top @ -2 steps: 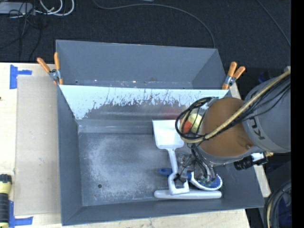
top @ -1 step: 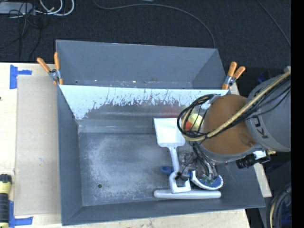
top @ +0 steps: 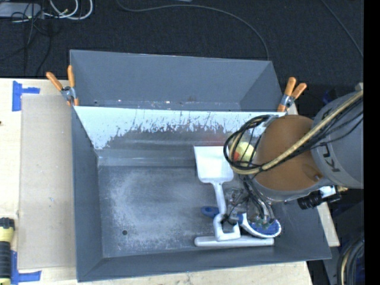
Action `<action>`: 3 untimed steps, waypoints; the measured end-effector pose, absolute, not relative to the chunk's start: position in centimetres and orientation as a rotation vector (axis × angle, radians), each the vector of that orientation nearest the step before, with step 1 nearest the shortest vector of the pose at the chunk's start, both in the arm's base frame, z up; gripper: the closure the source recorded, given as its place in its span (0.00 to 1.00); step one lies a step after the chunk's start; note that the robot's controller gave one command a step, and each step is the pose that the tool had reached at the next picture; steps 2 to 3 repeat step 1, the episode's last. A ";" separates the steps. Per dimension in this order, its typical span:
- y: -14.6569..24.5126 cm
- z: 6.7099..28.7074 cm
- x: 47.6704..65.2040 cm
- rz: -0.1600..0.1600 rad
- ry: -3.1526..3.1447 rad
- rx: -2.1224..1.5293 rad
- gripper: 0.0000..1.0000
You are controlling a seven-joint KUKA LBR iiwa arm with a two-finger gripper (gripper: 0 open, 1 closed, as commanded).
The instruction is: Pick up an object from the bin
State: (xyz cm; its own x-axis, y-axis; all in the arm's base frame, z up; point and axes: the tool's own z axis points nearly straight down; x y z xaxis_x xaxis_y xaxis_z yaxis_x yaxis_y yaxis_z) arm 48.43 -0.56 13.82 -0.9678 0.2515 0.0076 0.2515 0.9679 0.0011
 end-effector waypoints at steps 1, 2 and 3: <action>-0.6 15.3 48.4 -0.003 -3.108 -0.397 1.00; -0.6 15.3 48.4 -0.003 -3.108 -0.397 1.00; -0.6 15.3 48.4 -0.003 -3.108 -0.397 1.00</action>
Offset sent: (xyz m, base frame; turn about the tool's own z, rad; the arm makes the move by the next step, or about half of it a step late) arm -0.0001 0.0003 0.0413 0.0000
